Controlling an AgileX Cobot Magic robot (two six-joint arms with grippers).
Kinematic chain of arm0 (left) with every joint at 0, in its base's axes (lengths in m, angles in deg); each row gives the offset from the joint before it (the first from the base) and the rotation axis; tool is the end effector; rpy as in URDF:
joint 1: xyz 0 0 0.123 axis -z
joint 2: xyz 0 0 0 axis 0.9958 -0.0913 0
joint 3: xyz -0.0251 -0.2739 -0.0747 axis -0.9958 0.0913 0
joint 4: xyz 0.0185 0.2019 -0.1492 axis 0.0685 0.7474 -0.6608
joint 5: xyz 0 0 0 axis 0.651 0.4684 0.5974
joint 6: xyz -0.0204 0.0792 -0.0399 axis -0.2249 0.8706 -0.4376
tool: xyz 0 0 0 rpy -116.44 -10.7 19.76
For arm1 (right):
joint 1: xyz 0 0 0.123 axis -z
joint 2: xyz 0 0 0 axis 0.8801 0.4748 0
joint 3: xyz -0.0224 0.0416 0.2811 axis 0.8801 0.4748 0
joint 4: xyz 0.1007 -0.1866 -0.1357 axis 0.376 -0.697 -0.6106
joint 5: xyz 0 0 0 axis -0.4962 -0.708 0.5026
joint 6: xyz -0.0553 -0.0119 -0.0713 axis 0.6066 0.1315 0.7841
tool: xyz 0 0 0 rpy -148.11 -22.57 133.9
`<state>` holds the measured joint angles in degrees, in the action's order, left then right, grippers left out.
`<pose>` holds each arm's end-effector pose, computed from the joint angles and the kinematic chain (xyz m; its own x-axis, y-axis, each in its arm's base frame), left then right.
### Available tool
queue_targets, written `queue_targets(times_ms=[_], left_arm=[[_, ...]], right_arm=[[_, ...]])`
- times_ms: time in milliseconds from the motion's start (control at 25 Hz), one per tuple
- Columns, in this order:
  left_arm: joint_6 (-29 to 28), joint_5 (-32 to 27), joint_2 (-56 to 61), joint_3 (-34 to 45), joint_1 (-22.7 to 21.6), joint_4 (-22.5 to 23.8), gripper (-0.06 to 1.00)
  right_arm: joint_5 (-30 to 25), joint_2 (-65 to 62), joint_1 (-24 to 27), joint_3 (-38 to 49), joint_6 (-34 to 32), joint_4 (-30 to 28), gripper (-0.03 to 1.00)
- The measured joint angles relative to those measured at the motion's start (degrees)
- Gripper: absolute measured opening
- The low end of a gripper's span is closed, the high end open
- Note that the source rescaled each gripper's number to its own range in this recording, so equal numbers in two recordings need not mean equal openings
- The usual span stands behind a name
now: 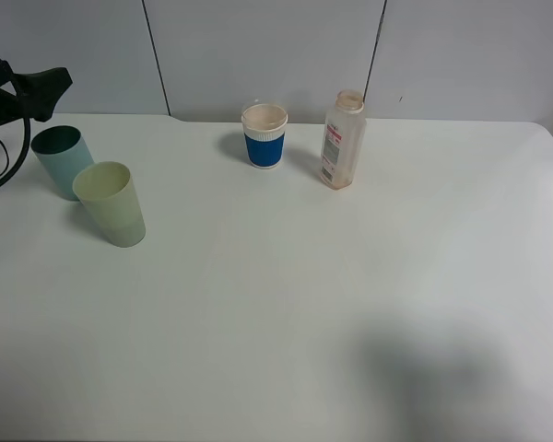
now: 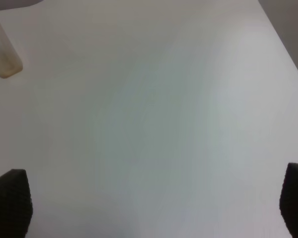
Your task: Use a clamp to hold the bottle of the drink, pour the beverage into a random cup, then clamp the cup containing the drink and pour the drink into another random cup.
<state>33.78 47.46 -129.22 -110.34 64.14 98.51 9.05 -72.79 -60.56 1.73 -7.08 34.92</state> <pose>0.3275 0.0579 0.1788 -0.0121 -0.1014 -0.9948 0.3701 0.9237 -0.0987 -0.0049 -0.0061 0.2756 -0.4565 0.0546 -0.8881 0.1007 0.9949 0.0095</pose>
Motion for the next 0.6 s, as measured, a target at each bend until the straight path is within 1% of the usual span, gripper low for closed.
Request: queue_targets(times_ms=[240,320,600], left_arm=[[4.5,0.0,7.23,6.14,0.0,-7.12,0.99],[4.86,0.0,10.6,8.04,0.0,-9.66,0.99],[4.85,0.0,18.66,12.03,0.12,-14.96,0.99]], right_arm=[[0.0,0.0,0.0,0.0,0.0,0.0,1.0],[0.0,0.0,0.0,0.0,0.0,0.0,1.0],[0.0,0.0,0.0,0.0,0.0,0.0,1.0]])
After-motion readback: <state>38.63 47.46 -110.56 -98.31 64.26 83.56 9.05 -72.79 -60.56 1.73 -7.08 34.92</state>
